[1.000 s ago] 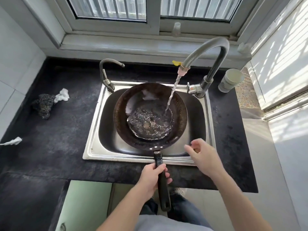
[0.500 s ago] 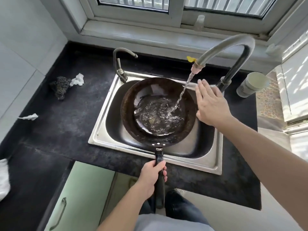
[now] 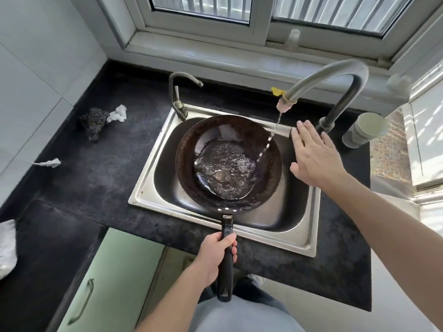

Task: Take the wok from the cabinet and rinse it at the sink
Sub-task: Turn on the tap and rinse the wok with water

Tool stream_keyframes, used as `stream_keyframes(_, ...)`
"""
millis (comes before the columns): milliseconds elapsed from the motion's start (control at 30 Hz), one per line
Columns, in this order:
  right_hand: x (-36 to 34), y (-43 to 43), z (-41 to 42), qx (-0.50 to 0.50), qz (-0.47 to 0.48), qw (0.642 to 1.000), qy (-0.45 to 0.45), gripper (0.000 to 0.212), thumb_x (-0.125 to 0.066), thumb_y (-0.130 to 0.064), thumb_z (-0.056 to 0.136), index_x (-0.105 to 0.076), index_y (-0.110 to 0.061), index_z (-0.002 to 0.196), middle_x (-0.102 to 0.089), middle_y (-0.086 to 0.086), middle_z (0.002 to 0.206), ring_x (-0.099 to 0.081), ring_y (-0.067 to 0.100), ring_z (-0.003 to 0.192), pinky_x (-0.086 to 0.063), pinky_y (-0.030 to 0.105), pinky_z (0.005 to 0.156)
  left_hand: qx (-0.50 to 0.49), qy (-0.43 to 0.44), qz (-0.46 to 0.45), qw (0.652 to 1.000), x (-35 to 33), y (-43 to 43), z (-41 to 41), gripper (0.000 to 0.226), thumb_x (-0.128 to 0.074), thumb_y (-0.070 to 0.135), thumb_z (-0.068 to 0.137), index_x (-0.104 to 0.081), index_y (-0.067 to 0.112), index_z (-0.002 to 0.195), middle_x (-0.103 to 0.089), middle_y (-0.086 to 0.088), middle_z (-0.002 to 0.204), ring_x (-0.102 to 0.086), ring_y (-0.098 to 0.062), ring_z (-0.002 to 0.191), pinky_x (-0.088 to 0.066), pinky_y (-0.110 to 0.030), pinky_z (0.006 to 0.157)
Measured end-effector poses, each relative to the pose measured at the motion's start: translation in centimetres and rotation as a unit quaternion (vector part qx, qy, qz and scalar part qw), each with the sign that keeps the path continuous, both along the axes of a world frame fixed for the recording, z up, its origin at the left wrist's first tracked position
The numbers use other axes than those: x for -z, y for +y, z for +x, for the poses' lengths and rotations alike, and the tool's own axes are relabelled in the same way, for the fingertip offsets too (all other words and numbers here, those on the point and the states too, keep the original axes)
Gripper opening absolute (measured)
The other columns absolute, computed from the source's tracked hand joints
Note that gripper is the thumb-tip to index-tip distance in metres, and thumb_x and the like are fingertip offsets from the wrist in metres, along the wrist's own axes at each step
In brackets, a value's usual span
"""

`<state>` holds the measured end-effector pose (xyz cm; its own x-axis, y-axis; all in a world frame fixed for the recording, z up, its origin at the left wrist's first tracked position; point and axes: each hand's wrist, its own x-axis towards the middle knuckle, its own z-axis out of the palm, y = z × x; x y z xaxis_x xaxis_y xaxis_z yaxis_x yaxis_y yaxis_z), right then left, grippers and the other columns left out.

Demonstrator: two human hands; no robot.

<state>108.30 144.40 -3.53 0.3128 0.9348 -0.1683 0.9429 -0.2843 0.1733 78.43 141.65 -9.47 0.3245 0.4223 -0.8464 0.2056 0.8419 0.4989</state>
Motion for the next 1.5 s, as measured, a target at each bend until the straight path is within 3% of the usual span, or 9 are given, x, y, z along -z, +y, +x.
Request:
stream_keyframes(167,-0.7,-2.1,-3.5,0.012,0.085,0.992,0.096,0.077,-0.065,-0.031,0.086,-0.032,-0.005,0.151,-0.04,0.022,0.152,-0.041,0.037,0.138,-0.04,0.049,0.111,0.007,-0.008,-0.005,1.0,0.3,0.2,-0.3,0.012,-0.058,0.008,0.097,-0.061,-0.001,0.09,-0.058,-0.007,0.07,-0.055,-0.015,0.059,-0.052,-0.03,0.059)
stream_keyframes(267,0.2,-5.3,-7.9,0.084,0.127,0.958,0.245,0.065,-0.064,-0.03,0.09,-0.038,-0.015,0.148,-0.051,0.006,0.139,-0.061,0.024,0.112,-0.054,0.041,0.094,0.015,-0.02,-0.013,1.0,0.7,0.4,-0.5,0.01,-0.059,0.008,0.096,-0.062,-0.001,0.092,-0.06,-0.007,0.069,-0.056,-0.016,0.06,-0.054,-0.031,0.06)
stream_keyframes(433,3.4,-11.5,-16.3,0.232,0.184,0.809,0.508,0.026,-0.071,-0.032,0.088,-0.056,-0.041,0.108,-0.069,-0.021,0.091,-0.067,0.0,0.086,-0.057,0.017,0.073,0.016,-0.056,-0.041,0.997,1.4,0.9,-0.7,0.009,-0.059,0.004,0.095,-0.061,-0.005,0.098,-0.06,-0.01,0.074,-0.057,-0.018,0.061,-0.055,-0.033,0.062)
stream_keyframes(633,7.5,-14.8,-23.0,0.444,0.072,0.661,0.601,0.046,-0.075,-0.061,0.066,-0.063,-0.023,0.088,-0.071,0.001,0.079,-0.067,0.014,0.063,-0.059,0.038,0.062,0.042,-0.073,-0.028,0.996,1.9,1.3,-0.8,0.021,-0.06,0.004,0.095,-0.065,-0.01,0.109,-0.077,-0.015,0.091,-0.075,-0.018,0.078,-0.059,-0.026,0.068)
stream_keyframes(733,7.7,-13.8,-24.0,0.458,0.032,0.568,0.683,0.049,-0.077,-0.054,0.067,-0.069,-0.011,0.09,-0.071,0.005,0.078,-0.069,0.016,0.068,-0.061,0.038,0.066,0.042,-0.074,-0.029,0.996,1.8,1.1,-0.9,0.021,-0.059,0.005,0.096,-0.065,-0.007,0.112,-0.075,-0.019,0.107,-0.075,-0.023,0.095,-0.06,-0.028,0.074)
stream_keyframes(933,7.0,-11.2,-24.7,0.51,0.042,0.4,0.761,0.011,-0.07,-0.005,0.076,-0.066,0.001,0.084,-0.061,0.01,0.062,-0.059,0.021,0.054,-0.054,0.033,0.056,0.068,-0.077,-0.031,0.994,1.6,1.6,-1.0,0.024,-0.058,0.004,0.096,-0.063,-0.011,0.115,-0.071,-0.023,0.114,-0.07,-0.026,0.103,-0.06,-0.03,0.078)
stream_keyframes(1100,7.1,-10.4,-26.1,0.544,0.071,0.491,0.677,0.007,-0.056,-0.005,0.077,-0.059,-0.006,0.071,-0.054,0.004,0.05,-0.047,0.016,0.039,-0.042,0.026,0.039,0.08,-0.077,-0.029,0.993,1.6,1.7,-0.9,0.024,-0.061,0.003,0.095,-0.064,-0.011,0.114,-0.072,-0.021,0.114,-0.07,-0.026,0.108,-0.058,-0.034,0.088)
stream_keyframes(1300,7.5,-10.9,-26.7,0.489,0.155,0.618,0.595,0.023,-0.059,-0.029,0.081,-0.056,-0.02,0.06,-0.053,-0.006,0.041,-0.048,0.011,0.037,-0.042,0.028,0.043,0.073,-0.076,-0.035,0.994,1.3,1.3,-0.8,0.02,-0.064,0.004,0.092,-0.068,-0.007,0.108,-0.075,-0.019,0.11,-0.07,-0.026,0.106,-0.058,-0.029,0.081)
stream_keyframes(1500,7.0,-12.1,-27.1,0.431,0.179,0.673,0.574,0.025,-0.058,-0.046,0.084,-0.062,-0.04,0.06,-0.058,-0.012,0.045,-0.05,0.004,0.042,-0.041,0.029,0.05,0.046,-0.096,-0.039,0.994,0.4,0.0,-1.7,0.019,-0.062,0.004,0.094,-0.069,-0.007,0.109,-0.075,-0.018,0.111,-0.069,-0.025,0.11,-0.056,-0.029,0.086)
